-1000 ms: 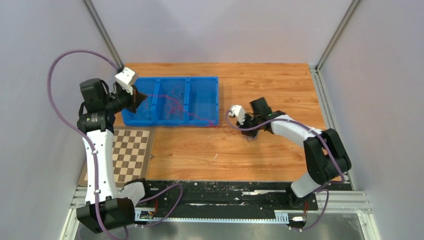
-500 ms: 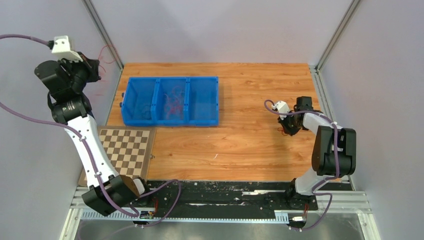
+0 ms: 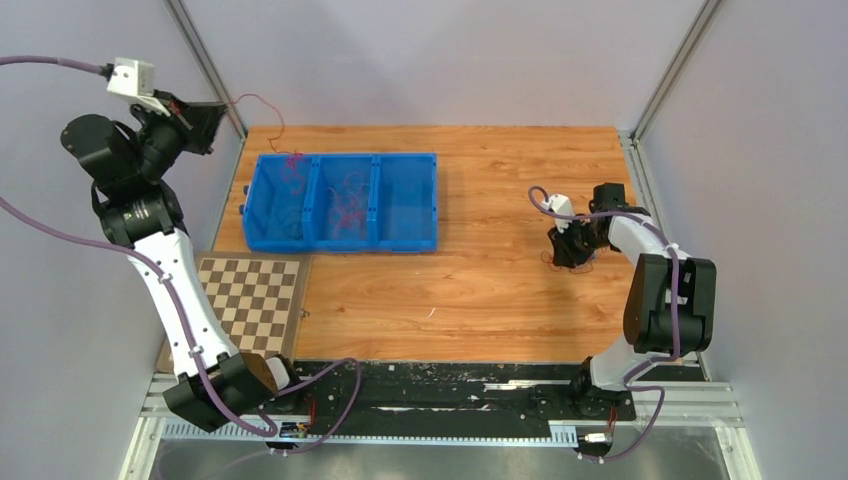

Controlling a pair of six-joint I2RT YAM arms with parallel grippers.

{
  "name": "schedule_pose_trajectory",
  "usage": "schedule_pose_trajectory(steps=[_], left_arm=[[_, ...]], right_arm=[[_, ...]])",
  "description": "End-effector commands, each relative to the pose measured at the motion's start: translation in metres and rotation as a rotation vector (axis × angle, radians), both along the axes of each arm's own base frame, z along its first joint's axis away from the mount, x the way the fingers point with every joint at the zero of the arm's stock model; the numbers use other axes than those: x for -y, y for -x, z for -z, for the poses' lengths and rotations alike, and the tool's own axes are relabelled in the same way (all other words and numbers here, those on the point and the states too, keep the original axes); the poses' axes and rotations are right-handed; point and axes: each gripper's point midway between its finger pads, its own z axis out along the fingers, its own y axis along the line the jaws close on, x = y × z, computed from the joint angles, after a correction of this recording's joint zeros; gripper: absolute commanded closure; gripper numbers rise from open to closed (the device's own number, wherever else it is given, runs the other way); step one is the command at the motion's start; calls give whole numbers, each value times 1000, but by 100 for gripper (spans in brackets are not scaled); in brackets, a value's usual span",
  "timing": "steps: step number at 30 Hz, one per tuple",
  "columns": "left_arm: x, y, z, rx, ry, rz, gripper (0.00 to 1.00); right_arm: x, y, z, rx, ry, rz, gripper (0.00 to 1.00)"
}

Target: Untangle the cables

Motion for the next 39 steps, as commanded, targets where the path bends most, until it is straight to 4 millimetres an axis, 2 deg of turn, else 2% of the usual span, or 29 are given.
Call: schedule_pose_trajectory(steps=[1, 2, 3, 5, 7, 13, 18, 24, 28, 31, 35, 37, 39], left_arm=[[81, 46, -42, 137, -84, 286, 100], [90, 49, -42, 135, -88, 317, 100], [104, 54, -44, 143, -93, 363, 100], [122, 59, -45, 146, -97, 421, 100], [135, 59, -45, 147, -89, 457, 100], [164, 57, -54, 178, -74, 539, 100], [190, 46, -48, 171, -63, 608, 100], [218, 25, -34, 151, -64, 652, 100], [222, -5, -6, 94, -69, 611, 100], [221, -30, 27, 13, -64, 587, 100], [223, -46, 63, -53, -81, 574, 100], [224, -49, 68, -55, -81, 571, 100], [225, -49, 62, -30, -79, 570, 100]], right_arm=[[-55, -4, -58, 72, -194, -97, 68], [-60, -5, -64, 78, -208, -102, 52], [-65, -6, -70, 83, -223, -99, 41], [-73, -11, -83, 87, -255, -90, 27], [-78, -16, -96, 89, -288, -68, 19], [-82, -24, -126, 119, -327, -16, 8], [-81, -16, -133, 124, -326, 14, 2], [-74, -10, -130, 112, -293, 56, 1], [-68, -9, -125, 104, -262, 89, 0], [-60, -9, -119, 99, -222, 114, 1], [-45, -8, -109, 91, -144, 149, 1], [-37, -5, -103, 79, -117, 164, 1], [-30, -2, -99, 69, -104, 177, 1]])
